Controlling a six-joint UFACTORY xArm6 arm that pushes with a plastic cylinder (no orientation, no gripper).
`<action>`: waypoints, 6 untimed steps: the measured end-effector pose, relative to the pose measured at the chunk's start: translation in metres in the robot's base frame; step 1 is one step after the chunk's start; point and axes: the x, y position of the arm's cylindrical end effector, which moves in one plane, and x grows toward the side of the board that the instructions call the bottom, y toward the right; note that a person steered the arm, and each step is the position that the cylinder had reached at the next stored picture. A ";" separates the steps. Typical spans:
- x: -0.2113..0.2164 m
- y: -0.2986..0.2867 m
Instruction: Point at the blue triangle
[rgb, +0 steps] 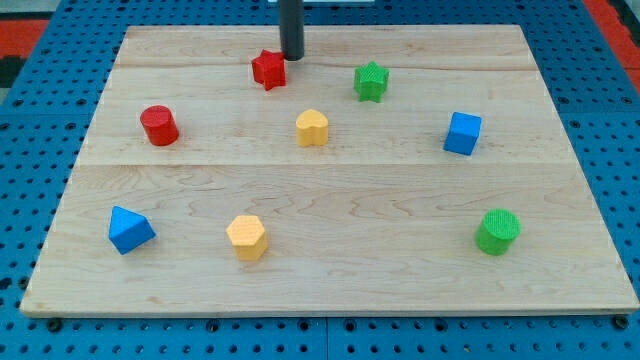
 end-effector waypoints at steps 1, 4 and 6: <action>0.035 -0.028; 0.034 -0.096; 0.172 -0.221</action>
